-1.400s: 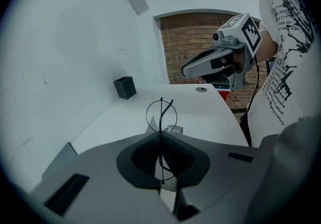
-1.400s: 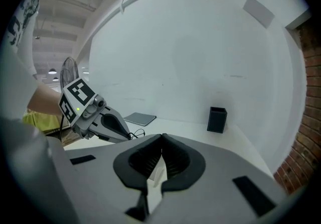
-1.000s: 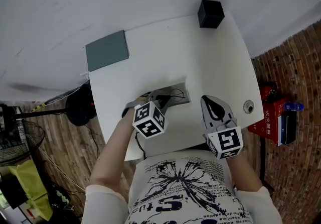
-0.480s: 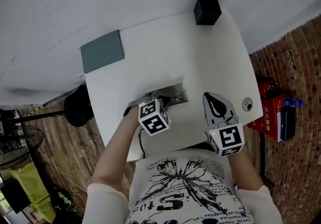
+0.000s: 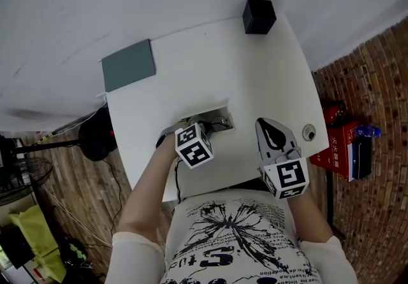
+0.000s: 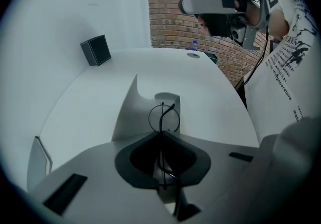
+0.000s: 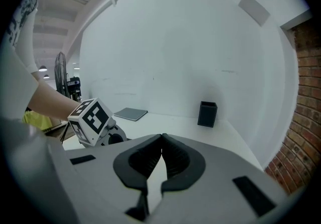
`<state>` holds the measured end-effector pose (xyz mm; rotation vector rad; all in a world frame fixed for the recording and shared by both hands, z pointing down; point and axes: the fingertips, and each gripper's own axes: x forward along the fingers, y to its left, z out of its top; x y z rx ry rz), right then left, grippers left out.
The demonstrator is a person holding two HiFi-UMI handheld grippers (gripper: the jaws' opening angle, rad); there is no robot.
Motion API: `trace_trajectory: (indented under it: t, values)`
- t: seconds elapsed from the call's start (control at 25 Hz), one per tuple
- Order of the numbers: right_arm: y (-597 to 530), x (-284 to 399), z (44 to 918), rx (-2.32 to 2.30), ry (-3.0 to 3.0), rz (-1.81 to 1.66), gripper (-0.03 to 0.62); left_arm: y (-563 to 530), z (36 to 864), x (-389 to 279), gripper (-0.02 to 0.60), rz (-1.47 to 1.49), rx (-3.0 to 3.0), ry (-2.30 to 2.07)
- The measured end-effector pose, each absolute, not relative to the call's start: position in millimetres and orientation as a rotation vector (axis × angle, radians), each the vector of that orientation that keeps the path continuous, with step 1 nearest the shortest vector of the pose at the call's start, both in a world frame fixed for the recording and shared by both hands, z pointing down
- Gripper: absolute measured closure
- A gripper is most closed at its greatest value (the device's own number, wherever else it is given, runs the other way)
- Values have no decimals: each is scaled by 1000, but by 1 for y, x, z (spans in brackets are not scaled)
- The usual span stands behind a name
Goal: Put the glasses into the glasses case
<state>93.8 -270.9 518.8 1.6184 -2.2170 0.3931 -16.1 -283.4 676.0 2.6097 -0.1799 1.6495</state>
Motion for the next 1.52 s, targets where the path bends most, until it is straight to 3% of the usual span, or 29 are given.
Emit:
trace_trajectory:
  t: [0.2, 0.52, 0.88, 1.52]
  values:
    - [-266, 95, 510, 1571, -2249, 362, 579, -285, 663, -15, 505, 1640, 2595, -267]
    - [-269, 101, 484, 1499, -2319, 276, 579, -287, 608, -10, 514, 1497, 2631, -466]
    - [-276, 97, 450, 1489, -2401, 215, 579, -295, 514, -22, 566, 1112, 2697, -923]
    - [-275, 60, 409, 1353, -2640, 121, 579, -277, 376, -76, 568, 369, 2733, -1433]
